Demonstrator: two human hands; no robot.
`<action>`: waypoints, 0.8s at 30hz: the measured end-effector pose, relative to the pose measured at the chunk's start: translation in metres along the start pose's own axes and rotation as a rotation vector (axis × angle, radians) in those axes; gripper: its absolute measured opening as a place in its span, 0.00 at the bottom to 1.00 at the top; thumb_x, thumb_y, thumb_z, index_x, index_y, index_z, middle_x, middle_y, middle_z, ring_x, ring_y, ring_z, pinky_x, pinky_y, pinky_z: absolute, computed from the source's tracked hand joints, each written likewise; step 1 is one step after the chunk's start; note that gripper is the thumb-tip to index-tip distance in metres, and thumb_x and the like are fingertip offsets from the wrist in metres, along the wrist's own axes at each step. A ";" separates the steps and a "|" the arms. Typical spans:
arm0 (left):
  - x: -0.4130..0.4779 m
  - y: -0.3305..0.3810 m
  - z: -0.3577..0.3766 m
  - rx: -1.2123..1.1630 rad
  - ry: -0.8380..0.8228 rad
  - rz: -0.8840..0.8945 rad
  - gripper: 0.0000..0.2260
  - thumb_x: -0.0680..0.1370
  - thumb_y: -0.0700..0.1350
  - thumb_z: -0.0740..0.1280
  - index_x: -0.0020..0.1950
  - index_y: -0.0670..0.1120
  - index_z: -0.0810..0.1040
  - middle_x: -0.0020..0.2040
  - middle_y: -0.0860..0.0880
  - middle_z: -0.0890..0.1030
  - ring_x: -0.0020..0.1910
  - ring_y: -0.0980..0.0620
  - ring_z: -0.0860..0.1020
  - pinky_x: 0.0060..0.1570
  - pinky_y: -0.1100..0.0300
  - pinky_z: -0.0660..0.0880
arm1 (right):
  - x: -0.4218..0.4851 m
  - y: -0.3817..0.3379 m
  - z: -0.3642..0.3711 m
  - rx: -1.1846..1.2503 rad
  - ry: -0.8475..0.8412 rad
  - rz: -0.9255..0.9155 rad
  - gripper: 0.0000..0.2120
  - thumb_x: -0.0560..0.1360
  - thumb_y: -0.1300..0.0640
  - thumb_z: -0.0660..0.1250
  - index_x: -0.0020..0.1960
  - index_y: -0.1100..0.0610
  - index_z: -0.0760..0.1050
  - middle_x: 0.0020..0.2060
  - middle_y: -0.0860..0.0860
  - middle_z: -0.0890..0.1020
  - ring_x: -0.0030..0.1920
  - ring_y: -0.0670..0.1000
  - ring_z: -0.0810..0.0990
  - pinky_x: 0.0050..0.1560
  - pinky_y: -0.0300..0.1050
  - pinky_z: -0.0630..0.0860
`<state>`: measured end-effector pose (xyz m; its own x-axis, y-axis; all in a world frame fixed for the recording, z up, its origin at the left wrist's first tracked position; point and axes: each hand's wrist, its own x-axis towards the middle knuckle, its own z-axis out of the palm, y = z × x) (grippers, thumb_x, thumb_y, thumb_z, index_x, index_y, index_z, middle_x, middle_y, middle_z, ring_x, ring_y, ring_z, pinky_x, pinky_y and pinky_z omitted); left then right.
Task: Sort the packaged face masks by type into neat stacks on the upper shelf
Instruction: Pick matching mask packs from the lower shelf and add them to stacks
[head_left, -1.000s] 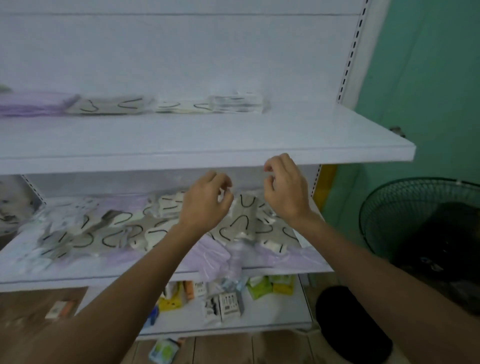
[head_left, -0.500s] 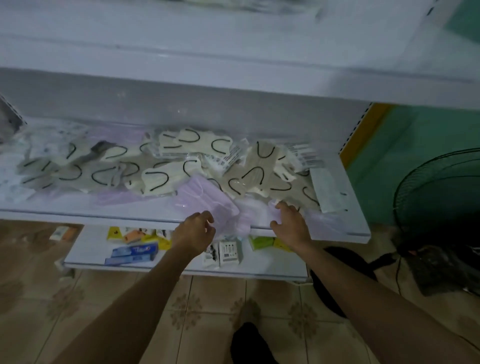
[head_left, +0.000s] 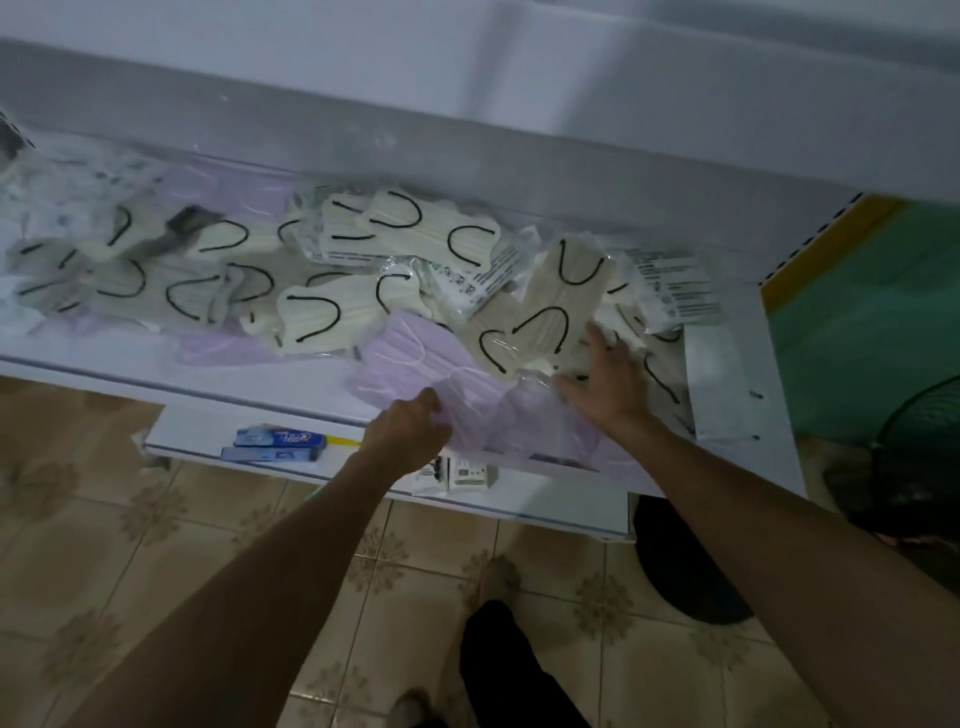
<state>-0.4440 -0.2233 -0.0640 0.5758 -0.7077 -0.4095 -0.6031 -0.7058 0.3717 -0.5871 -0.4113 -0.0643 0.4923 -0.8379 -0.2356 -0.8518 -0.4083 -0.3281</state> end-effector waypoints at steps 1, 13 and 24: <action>0.000 0.000 -0.004 0.031 0.023 -0.009 0.16 0.78 0.49 0.61 0.63 0.44 0.67 0.55 0.39 0.77 0.55 0.38 0.76 0.52 0.52 0.71 | 0.003 -0.011 0.000 -0.009 0.007 0.001 0.39 0.70 0.42 0.69 0.74 0.50 0.54 0.68 0.63 0.63 0.65 0.66 0.66 0.63 0.60 0.67; 0.025 -0.004 -0.012 -0.841 0.145 -0.206 0.08 0.77 0.37 0.62 0.56 0.39 0.75 0.47 0.39 0.81 0.43 0.44 0.79 0.53 0.50 0.77 | 0.006 -0.069 0.033 -0.337 0.053 -0.267 0.21 0.74 0.62 0.64 0.66 0.56 0.66 0.68 0.62 0.63 0.65 0.63 0.65 0.63 0.56 0.67; 0.047 0.015 -0.014 -1.311 0.033 -0.359 0.18 0.80 0.43 0.62 0.68 0.45 0.63 0.45 0.43 0.76 0.36 0.50 0.75 0.37 0.62 0.75 | 0.007 -0.036 0.019 0.000 0.199 -0.178 0.25 0.75 0.55 0.63 0.71 0.56 0.65 0.66 0.61 0.68 0.64 0.61 0.66 0.62 0.54 0.65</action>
<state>-0.4186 -0.2675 -0.0657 0.6123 -0.4676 -0.6374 0.5348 -0.3488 0.7696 -0.5494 -0.3951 -0.0715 0.5897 -0.8075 0.0106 -0.7550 -0.5559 -0.3479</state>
